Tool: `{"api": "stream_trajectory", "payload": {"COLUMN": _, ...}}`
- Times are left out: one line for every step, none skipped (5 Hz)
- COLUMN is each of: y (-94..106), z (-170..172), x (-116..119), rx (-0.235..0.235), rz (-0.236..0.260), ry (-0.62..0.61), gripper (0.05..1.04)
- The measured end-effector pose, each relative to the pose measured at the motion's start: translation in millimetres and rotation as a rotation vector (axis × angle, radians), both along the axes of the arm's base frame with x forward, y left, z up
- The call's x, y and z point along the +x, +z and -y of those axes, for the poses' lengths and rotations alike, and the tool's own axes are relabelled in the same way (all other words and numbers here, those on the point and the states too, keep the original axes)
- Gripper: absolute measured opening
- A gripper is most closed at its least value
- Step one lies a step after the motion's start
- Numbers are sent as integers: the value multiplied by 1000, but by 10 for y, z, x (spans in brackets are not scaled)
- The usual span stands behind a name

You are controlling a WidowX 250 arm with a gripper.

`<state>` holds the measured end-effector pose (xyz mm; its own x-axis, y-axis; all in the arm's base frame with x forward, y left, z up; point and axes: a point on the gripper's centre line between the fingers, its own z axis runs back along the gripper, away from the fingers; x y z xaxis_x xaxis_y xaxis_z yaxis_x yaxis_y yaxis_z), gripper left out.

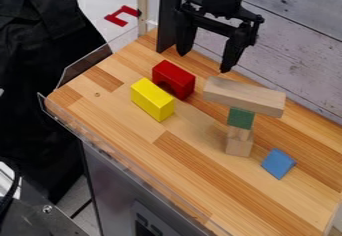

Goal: Pick rectangle block from the tower and place it on top of two cube

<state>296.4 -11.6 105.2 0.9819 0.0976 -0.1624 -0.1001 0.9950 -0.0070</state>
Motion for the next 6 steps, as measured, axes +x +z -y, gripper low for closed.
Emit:
{"api": "stream_trajectory", "payload": {"y": -103, "z": 6, "x": -30, "rx": 0, "rz": -38, "ry": -1, "gripper": 999}}
{"api": "stream_trajectory", "payload": {"y": -61, "z": 62, "x": 26, "rx": -35, "rz": -43, "ry": -69, "gripper": 999}}
{"api": "stream_trajectory", "payload": {"y": -47, "z": 142, "x": 34, "rx": -58, "rz": -37, "ry": -110, "gripper": 999}}
{"api": "stream_trajectory", "payload": {"y": -26, "z": 251, "x": 38, "rx": -60, "rz": -33, "ry": -156, "gripper": 999}}
{"api": "stream_trajectory", "payload": {"y": -16, "z": 353, "x": 19, "rx": -54, "rz": -37, "ry": -278, "gripper": 999}}
{"api": "stream_trajectory", "payload": {"y": 64, "z": 507, "x": -42, "rx": -30, "rz": -29, "ry": -401, "gripper": 999}}
